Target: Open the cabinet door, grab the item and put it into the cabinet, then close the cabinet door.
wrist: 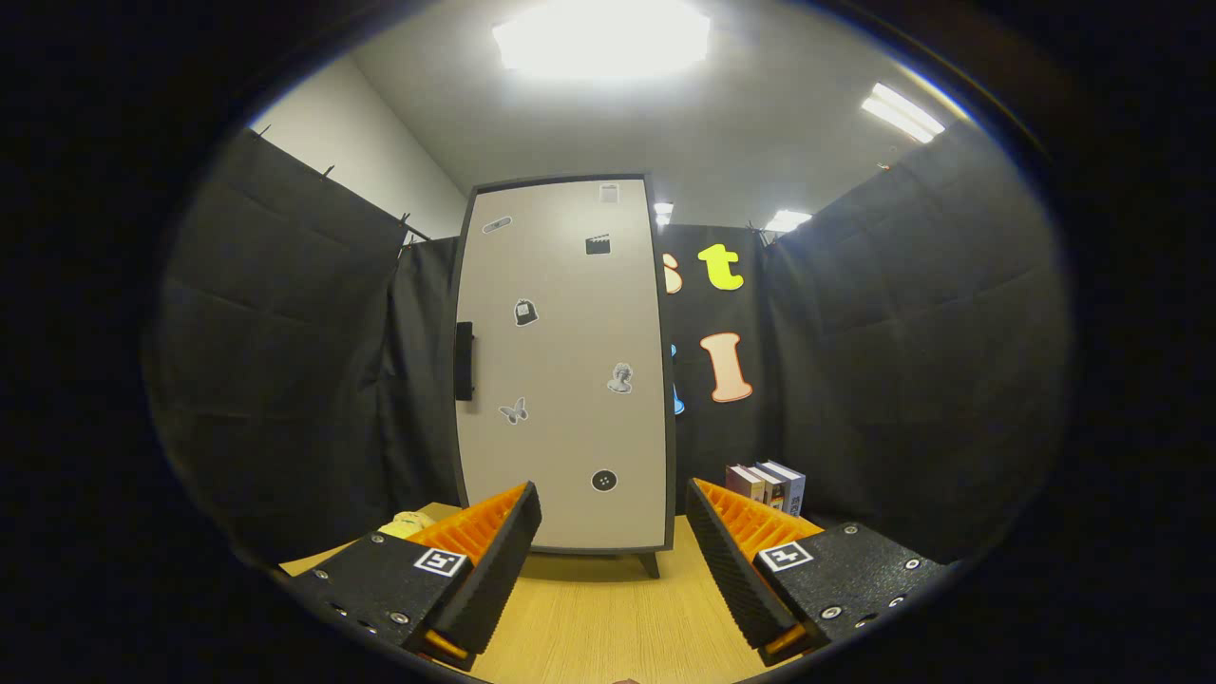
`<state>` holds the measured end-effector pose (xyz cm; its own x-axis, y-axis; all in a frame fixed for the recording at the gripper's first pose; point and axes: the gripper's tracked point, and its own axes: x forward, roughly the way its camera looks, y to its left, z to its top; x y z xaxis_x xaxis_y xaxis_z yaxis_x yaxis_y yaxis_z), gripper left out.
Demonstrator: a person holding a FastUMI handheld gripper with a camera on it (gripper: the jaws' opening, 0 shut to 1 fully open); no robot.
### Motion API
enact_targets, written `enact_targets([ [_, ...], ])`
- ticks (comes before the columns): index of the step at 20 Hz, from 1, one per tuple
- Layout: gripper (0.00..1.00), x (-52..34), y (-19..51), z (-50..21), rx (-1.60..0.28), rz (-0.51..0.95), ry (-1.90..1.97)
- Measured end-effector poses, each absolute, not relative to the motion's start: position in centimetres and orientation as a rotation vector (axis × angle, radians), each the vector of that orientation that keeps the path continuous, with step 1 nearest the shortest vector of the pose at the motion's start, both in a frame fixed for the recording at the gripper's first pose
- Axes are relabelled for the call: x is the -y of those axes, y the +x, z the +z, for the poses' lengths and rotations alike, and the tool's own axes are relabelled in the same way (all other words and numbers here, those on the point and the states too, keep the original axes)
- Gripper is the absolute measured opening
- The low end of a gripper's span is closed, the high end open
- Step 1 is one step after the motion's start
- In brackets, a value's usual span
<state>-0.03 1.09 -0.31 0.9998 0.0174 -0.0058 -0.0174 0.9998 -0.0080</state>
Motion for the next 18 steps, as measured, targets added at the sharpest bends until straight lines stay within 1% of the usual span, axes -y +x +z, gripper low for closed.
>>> enact_targets([
  [9, 0.95, -2.1, 1.1, -0.2, -0.022, 0.035, 0.021],
  [18, 0.95, -6.1, 6.2, 3.5, 0.013, 0.088, 0.077],
])
